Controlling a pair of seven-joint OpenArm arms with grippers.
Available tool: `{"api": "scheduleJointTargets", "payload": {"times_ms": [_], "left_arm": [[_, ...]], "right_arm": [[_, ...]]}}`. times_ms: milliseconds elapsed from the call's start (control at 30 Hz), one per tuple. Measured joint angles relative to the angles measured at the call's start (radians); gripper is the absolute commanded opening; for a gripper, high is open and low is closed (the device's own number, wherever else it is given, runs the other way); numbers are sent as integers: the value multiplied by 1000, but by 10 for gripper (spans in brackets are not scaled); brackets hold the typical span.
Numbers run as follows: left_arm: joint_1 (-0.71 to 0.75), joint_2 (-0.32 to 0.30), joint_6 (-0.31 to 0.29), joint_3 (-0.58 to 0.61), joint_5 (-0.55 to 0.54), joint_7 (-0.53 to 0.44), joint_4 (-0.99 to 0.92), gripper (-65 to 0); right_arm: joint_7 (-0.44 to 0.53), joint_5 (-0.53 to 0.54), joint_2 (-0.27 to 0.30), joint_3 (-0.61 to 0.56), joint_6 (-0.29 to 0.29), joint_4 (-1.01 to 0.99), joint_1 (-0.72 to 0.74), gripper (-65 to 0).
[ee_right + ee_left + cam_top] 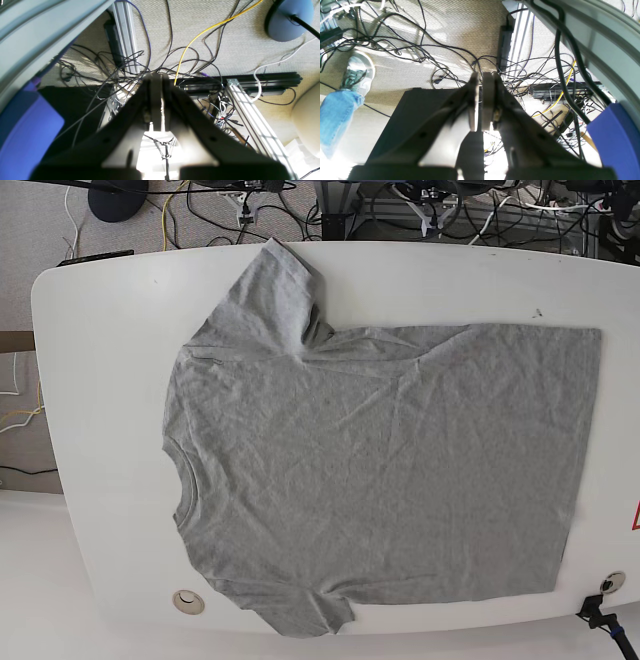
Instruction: Fold the T-shirt properly
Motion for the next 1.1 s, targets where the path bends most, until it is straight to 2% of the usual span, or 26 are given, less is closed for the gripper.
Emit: {"api": "scheduleJointTargets", "payload": {"times_ms": [100, 167, 267, 367, 600, 933, 1100], "left_arm": [[0, -2, 6, 5, 1, 10, 6, -642], [1, -2, 6, 5, 1, 8, 2, -630], [3, -2, 6, 4, 2, 3, 1, -573], [3, -4, 7, 8, 18, -6, -2, -549], [6, -10, 13, 10, 20, -13, -2, -575], [6, -8, 13, 10, 20, -20, -2, -599], [14, -11, 13, 13, 21, -13, 9, -587]], "right_arm": [[10, 0, -2, -1, 8, 7, 2, -626], [12, 0, -1, -1, 8, 6, 7, -581], [16, 4, 1, -4, 18, 7, 10, -547], [16, 18, 1, -5, 42, 5, 12, -566], [25, 27, 7, -3, 108, 5, 20, -593], [28, 28, 10, 0, 114, 1, 21, -595], [29, 30, 9, 2, 124, 1, 21, -587]]}}
